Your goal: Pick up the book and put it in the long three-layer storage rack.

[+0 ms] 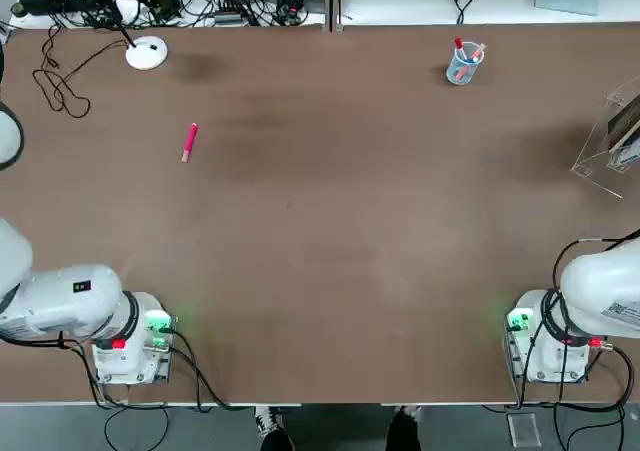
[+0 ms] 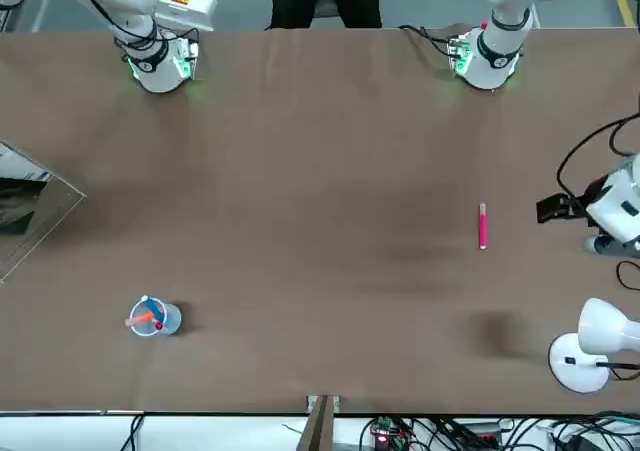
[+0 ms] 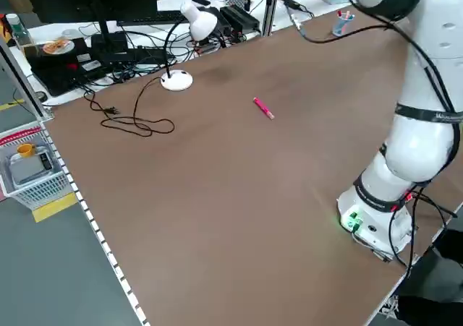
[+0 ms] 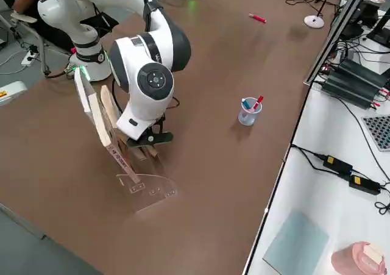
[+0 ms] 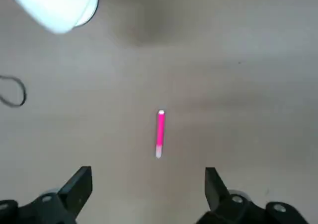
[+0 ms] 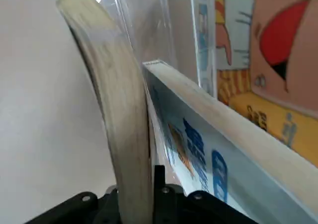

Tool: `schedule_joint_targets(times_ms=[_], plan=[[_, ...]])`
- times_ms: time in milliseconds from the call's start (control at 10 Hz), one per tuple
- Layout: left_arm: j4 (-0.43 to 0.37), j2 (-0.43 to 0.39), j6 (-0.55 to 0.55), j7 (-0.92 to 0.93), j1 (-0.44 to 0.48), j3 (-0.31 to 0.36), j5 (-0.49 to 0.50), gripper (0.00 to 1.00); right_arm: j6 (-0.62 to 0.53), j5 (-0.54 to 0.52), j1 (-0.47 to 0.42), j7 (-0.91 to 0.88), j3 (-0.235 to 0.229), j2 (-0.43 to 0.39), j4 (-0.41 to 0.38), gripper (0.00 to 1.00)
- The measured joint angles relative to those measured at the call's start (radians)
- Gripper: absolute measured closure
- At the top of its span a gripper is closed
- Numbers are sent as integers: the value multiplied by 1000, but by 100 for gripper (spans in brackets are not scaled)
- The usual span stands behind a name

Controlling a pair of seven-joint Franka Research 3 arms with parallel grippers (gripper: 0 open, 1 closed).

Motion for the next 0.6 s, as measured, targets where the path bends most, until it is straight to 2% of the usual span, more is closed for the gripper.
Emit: schedule_joint_targets(times_ms=[200, 600], plan=[[-1, -39, -24, 40, -81, 112, -21, 0, 18, 0, 0, -10, 1, 14, 2, 85], [-6, -50, -51, 78, -83, 162, -25, 0, 43, 0, 0, -29, 1, 32, 5, 85]])
